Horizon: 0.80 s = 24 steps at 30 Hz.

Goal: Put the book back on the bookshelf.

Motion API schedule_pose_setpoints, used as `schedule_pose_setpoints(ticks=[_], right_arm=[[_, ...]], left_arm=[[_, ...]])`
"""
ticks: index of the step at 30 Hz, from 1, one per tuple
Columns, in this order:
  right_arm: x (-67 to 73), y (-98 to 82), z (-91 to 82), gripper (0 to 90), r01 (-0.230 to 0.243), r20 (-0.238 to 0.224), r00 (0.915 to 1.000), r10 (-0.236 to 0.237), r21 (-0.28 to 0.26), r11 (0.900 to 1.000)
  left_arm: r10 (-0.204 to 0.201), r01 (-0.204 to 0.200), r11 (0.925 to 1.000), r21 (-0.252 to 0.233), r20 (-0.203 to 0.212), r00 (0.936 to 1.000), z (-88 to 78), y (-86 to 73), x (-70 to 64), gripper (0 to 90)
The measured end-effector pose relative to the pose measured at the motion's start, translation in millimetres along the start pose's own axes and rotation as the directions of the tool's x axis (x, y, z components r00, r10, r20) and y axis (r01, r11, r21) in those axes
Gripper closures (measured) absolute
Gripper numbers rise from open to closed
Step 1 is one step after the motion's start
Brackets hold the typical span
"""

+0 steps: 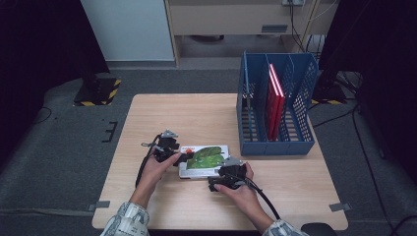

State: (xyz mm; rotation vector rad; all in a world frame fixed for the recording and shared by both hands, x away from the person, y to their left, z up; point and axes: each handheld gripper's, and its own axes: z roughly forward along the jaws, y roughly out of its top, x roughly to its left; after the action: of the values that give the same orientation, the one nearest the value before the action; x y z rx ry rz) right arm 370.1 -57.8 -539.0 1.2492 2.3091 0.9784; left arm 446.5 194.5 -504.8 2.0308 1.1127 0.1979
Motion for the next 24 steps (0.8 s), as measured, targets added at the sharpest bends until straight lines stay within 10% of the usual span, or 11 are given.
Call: schedule_pose_setpoints(ticks=[24], right_arm=[[-3.5,-0.4,-1.5,2.4,-0.039,-0.018,0.9991,0.039,-0.018,0.999]], left_arm=[[0.026,-0.030,0.9988,0.038,0.091,0.9955,-7.2,-31.5,-13.0,11.7]])
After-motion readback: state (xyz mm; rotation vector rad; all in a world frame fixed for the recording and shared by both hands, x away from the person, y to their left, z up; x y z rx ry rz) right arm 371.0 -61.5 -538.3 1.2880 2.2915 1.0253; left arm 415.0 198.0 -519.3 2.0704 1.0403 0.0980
